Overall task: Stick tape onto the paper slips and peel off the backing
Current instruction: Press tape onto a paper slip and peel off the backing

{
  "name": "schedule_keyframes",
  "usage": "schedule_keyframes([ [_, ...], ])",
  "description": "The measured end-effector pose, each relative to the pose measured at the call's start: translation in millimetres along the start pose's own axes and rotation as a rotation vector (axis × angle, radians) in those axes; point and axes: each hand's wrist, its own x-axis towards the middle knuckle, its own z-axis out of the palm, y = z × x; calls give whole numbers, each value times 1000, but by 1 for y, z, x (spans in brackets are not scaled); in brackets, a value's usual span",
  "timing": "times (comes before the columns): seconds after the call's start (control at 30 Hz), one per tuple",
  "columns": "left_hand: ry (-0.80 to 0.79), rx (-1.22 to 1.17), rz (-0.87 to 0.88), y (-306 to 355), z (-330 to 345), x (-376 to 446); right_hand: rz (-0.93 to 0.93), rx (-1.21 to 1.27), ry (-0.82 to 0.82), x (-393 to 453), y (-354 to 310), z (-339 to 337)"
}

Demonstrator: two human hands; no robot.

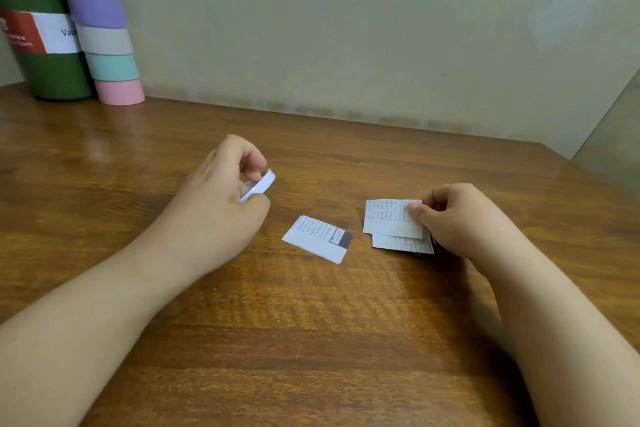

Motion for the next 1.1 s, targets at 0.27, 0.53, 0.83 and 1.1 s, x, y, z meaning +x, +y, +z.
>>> schedule_keyframes([
  [0.27,12,-102,-6,-8,2,3,-9,-101,64,2,3,6],
  [0.53,-22,-306,-39,0,0,2,-310,25,228,-10,-10,11],
  [0.83,-170,-654,-4,14,3,-5,-914,228,239,-40,-36,36],
  [1.1,-233,-651,-4,15,2,-7,-894,253,378,-40,-37,31],
])
